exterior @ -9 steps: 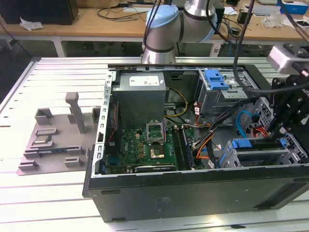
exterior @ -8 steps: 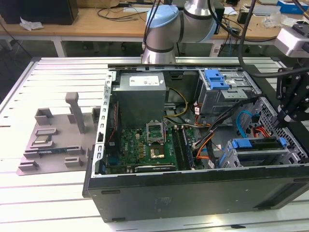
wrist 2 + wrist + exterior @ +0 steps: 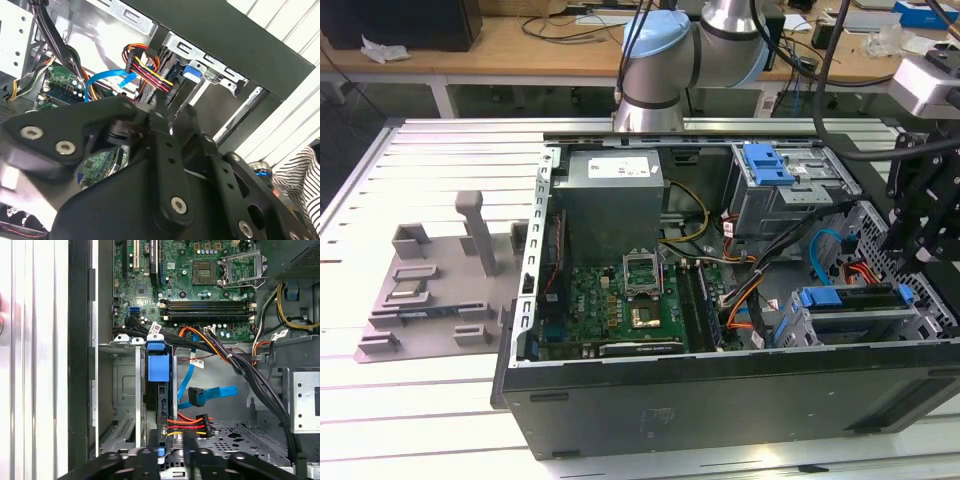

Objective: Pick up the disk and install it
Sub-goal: 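Insert the second disk wire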

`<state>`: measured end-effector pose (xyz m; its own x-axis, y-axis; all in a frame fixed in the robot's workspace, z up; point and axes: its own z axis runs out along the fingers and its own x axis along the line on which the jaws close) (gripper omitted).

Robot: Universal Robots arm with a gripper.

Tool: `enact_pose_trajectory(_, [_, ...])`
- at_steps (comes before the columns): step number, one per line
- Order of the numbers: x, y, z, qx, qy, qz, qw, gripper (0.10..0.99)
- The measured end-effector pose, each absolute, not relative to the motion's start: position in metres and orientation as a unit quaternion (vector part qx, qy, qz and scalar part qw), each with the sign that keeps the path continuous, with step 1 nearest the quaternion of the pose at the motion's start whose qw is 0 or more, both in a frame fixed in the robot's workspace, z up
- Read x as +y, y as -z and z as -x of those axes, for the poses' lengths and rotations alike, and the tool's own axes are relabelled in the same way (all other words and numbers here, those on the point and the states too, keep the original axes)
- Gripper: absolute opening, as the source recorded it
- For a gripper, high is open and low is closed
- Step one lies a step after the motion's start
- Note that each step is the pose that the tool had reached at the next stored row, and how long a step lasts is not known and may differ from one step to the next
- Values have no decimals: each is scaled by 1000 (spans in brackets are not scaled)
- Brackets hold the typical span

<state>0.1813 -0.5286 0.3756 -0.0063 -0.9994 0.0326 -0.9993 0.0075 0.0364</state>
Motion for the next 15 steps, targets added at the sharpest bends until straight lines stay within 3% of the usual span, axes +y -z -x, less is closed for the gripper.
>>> enact_pose_trajectory(1, [-529,-376,-181,-709,1,-704,24,361])
enact_pose_trajectory(15, [-508,-378,-153,-709,0,-704,23,361])
